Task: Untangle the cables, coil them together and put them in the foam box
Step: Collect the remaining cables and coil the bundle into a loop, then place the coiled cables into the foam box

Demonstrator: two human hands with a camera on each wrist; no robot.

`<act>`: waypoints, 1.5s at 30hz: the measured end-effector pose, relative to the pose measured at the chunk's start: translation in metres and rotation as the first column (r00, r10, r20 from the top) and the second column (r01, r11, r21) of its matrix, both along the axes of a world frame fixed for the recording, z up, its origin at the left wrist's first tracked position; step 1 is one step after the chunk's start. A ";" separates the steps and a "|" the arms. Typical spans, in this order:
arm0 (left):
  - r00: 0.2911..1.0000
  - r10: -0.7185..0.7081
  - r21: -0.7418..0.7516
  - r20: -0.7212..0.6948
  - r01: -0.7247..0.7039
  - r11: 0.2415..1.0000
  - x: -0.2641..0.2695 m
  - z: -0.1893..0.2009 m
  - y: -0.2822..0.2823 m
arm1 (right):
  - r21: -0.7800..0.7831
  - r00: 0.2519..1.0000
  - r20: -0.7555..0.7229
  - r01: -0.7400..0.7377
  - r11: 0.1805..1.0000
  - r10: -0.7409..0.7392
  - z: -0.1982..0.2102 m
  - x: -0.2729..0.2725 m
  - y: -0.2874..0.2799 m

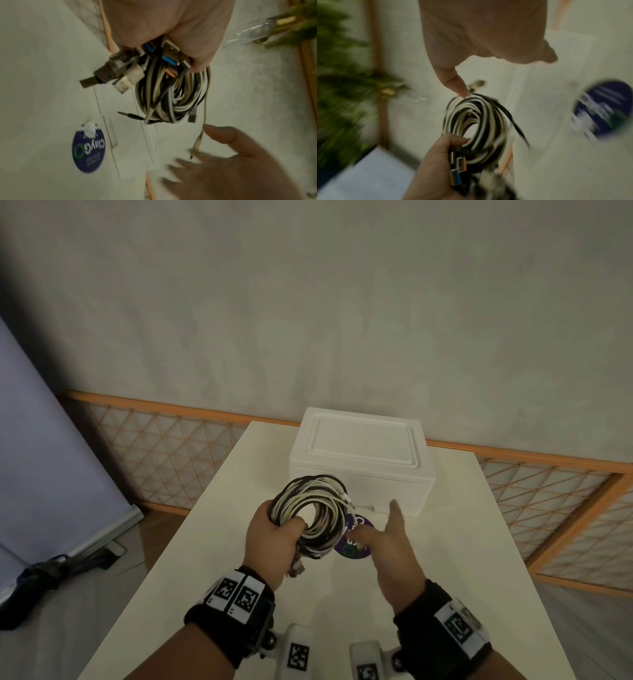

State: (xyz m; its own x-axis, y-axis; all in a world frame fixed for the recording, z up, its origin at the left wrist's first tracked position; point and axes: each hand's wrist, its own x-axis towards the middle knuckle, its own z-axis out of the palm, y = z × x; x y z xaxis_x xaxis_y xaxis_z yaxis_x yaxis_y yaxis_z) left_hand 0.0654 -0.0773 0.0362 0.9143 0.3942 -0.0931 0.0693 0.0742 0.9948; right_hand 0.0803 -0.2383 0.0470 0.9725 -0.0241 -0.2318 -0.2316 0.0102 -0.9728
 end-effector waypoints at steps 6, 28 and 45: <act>0.974 -0.224 0.413 0.036 0.190 0.891 -0.010 0.004 -0.004 | -0.850 0.723 0.433 0.130 0.510 0.538 0.007 0.002 0.012; 0.919 -0.381 -0.304 0.103 0.394 0.867 -0.019 0.018 -0.016 | 0.147 0.980 0.193 0.024 0.989 -0.053 0.012 -0.003 0.013; 0.979 -0.119 -0.263 -0.163 0.073 0.962 -0.032 -0.032 0.058 | 0.448 0.917 -0.311 -0.089 0.890 0.248 -0.048 0.047 0.024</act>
